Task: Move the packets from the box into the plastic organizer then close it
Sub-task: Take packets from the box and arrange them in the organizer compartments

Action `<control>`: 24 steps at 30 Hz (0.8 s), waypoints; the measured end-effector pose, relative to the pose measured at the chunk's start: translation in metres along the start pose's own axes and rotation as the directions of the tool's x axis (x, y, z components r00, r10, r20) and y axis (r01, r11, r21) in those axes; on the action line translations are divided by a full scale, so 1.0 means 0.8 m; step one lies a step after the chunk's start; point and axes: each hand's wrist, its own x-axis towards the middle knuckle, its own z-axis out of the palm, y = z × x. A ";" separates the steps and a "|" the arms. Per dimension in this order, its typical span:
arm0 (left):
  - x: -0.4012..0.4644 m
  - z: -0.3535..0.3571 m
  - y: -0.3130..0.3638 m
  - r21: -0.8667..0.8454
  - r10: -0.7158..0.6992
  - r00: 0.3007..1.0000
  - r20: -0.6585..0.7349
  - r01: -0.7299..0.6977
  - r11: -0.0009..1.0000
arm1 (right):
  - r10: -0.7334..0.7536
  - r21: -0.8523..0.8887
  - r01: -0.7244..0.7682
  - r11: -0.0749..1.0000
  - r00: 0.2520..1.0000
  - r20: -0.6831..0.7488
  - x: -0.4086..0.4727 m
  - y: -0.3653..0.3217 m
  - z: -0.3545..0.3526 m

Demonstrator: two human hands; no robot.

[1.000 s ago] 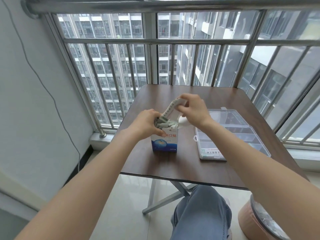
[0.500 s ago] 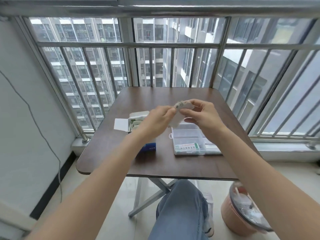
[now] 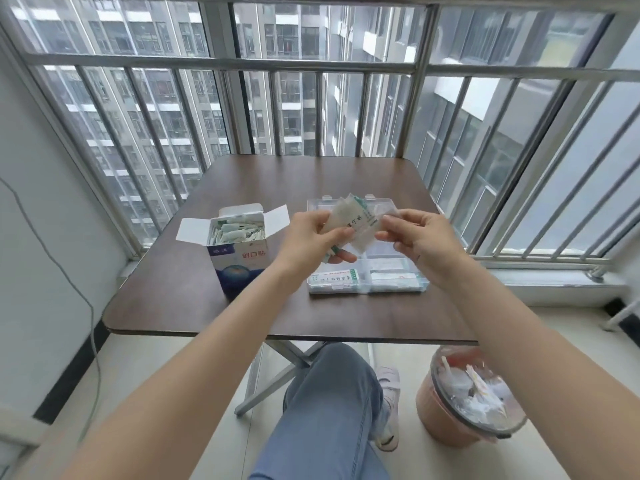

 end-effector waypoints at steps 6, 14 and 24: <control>0.006 0.006 -0.014 -0.004 -0.023 0.990 -0.138 0.022 1.000 | 0.097 0.081 -0.095 0.992 0.995 -0.022 0.005 0.016 -0.021; -0.008 -0.024 -0.060 0.739 0.168 0.980 -0.102 -0.038 0.672 | 0.073 -0.059 -0.069 0.996 0.995 0.062 0.019 0.033 -0.011; -0.019 -0.035 -0.076 0.655 0.210 0.961 -0.178 -0.044 0.754 | -0.073 -0.693 0.251 0.676 0.958 0.276 0.027 0.059 0.035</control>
